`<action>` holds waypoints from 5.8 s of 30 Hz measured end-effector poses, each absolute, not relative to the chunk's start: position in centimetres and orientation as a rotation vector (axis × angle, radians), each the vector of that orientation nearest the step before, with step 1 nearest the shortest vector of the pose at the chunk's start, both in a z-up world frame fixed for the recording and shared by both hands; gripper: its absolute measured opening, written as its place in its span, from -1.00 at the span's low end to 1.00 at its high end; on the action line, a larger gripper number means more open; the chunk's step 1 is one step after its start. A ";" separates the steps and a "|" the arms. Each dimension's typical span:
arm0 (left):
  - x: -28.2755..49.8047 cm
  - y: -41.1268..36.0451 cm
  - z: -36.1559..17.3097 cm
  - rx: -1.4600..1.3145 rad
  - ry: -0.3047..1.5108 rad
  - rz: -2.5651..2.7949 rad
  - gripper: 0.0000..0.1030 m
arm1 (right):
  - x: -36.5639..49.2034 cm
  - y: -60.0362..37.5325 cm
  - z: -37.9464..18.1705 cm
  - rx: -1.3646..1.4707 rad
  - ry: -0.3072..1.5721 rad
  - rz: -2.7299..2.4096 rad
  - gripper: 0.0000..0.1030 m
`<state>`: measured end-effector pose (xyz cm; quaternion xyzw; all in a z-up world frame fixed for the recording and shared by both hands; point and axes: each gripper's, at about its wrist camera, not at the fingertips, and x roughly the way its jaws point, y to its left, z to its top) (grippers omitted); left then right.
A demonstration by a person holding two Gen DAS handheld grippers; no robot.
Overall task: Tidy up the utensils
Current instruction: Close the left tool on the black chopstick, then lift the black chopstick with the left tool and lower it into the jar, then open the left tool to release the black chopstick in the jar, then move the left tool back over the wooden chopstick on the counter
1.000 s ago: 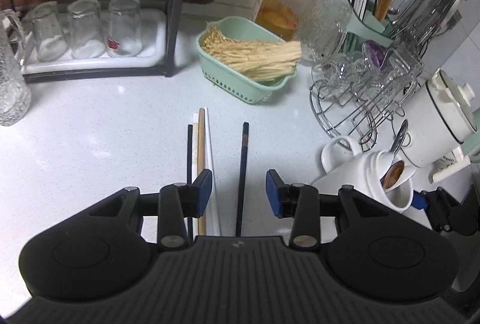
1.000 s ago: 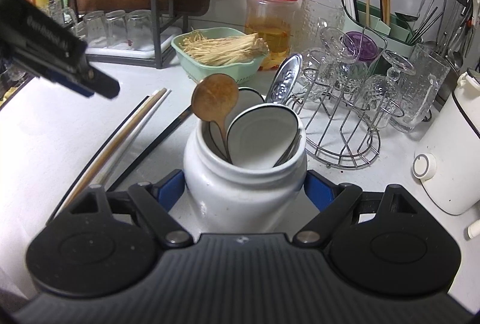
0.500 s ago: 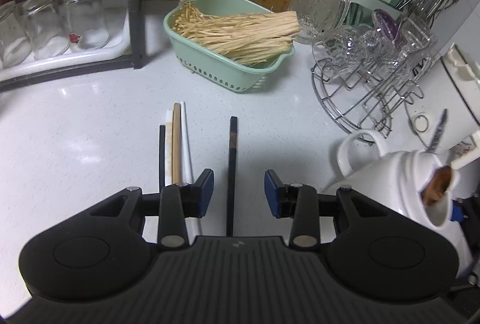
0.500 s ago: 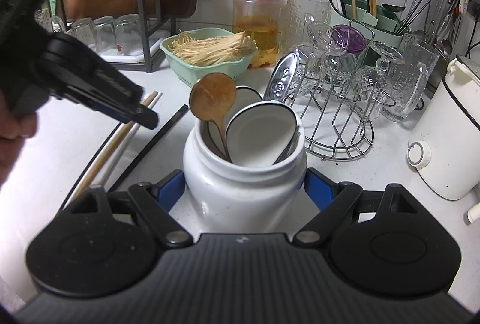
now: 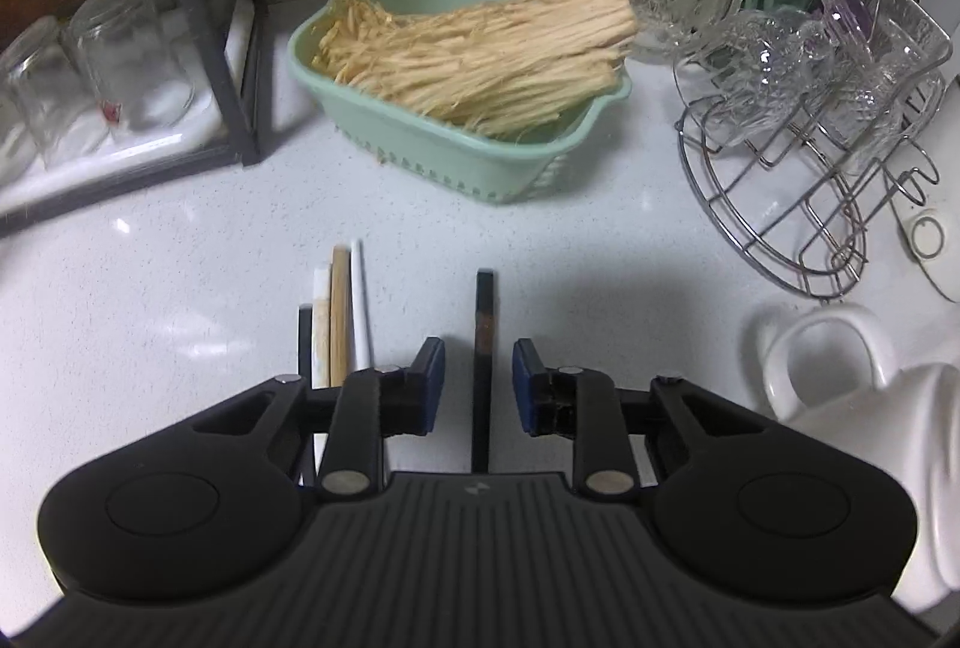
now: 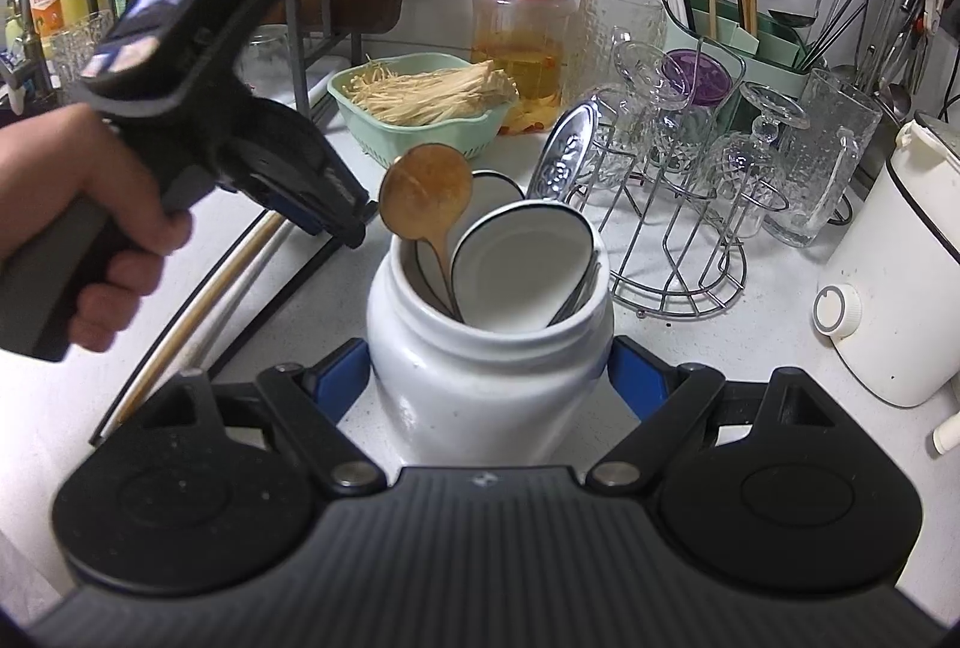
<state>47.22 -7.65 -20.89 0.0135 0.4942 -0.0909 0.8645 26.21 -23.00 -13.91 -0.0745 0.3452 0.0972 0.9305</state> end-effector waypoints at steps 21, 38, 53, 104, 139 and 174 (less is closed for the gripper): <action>47.6 -12.0 -19.3 0.189 1.094 -0.229 -0.87 | 26.8 -23.4 -13.8 -0.182 0.727 0.263 0.71; 35.0 -9.3 -8.2 -0.008 0.838 -0.213 -0.87 | 26.6 -23.4 -14.0 -0.236 0.705 0.309 0.72; 30.3 -9.9 -3.6 -0.083 0.717 -0.358 -0.87 | 26.9 -23.5 -13.9 -0.257 0.689 0.347 0.72; 29.5 -12.8 8.1 0.013 0.554 -0.506 -0.87 | 26.2 -22.6 -14.4 -0.307 0.668 0.308 0.75; 34.7 -12.9 1.4 -0.109 0.958 -0.519 -0.86 | 26.4 -22.5 -14.3 -0.296 0.679 0.290 0.75; 31.5 2.0 -19.6 -0.161 1.038 -0.274 -0.67 | 26.6 -21.2 -14.1 -0.241 0.731 0.151 0.74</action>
